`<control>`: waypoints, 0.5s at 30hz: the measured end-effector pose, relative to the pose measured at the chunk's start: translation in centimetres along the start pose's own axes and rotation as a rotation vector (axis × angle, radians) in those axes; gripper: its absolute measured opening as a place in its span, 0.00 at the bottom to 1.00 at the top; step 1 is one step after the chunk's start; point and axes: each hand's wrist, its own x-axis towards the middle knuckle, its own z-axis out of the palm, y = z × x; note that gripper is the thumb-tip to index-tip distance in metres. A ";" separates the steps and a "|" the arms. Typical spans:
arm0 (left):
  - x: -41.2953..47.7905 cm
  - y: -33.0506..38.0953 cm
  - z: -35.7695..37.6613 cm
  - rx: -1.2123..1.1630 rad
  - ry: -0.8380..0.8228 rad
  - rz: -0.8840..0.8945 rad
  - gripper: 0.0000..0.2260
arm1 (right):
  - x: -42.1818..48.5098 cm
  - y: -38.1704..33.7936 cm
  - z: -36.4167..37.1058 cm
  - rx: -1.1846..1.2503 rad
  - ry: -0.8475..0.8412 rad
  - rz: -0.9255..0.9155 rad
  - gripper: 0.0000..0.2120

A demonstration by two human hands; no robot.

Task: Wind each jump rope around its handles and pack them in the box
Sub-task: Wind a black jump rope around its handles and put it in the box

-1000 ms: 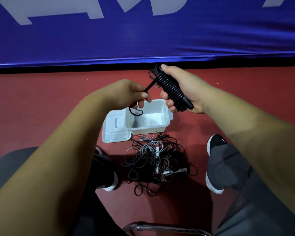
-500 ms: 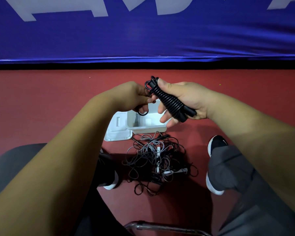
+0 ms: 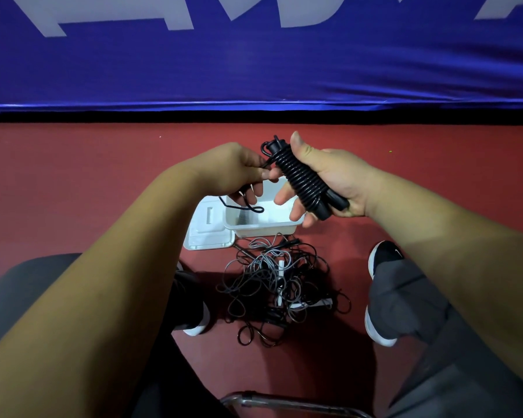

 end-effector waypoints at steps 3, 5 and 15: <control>0.1 0.0 -0.4 0.027 0.025 0.009 0.08 | 0.1 0.2 0.3 0.048 0.011 -0.037 0.33; 0.2 -0.3 -0.5 0.052 0.019 -0.008 0.07 | 0.3 0.4 0.3 0.053 0.025 -0.048 0.31; -0.1 -0.9 -0.4 0.040 -0.058 -0.050 0.05 | 0.8 0.7 -0.5 -0.009 -0.082 0.006 0.24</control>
